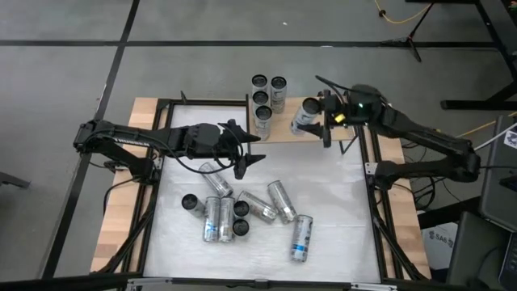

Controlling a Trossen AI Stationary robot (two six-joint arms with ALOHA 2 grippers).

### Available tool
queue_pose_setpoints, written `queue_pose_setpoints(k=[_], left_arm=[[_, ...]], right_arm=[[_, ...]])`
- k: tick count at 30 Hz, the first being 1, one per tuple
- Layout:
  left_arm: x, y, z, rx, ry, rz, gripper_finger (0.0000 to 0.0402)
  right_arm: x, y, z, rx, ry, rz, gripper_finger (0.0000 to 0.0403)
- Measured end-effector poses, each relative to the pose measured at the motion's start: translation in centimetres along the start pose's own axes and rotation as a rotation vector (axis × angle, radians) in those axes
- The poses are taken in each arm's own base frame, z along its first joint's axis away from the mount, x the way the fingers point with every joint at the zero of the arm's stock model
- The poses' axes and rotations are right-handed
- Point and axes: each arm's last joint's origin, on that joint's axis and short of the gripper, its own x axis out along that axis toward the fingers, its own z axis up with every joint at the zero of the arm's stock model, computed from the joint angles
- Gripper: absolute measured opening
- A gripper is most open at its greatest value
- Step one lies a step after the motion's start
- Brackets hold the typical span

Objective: Place canned beverage on shelf
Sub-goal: Put the blue soda can on the shelf aligned with the other blue soda can

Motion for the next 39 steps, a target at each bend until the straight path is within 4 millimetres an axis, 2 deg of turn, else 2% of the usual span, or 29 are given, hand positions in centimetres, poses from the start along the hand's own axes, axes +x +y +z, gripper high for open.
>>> queue_pose_setpoints(k=[8,16,25,32,39], left_arm=[[0.0,0.0,0.0,0.000,0.005,0.002,0.0304],[0.0,0.0,0.0,-0.002,0.004,0.002,0.0304],[0.0,0.0,0.0,-0.002,0.005,0.002,0.0304],[0.0,0.0,0.0,-0.002,0.004,0.002,0.0304],[0.0,0.0,0.0,-0.002,0.004,0.003,0.0304]], right_arm=[[2.4,-4.0,-2.3,0.013,0.104,0.032,0.0254],[5.5,-5.9,-4.3,-0.001,0.150,0.052,0.0254],[7.5,-7.0,-5.9,0.006,0.186,0.063,0.0254],[7.7,-7.0,-6.1,0.007,0.188,0.066,0.0257],[7.7,-7.0,-6.1,0.009,0.194,0.059,0.0278]])
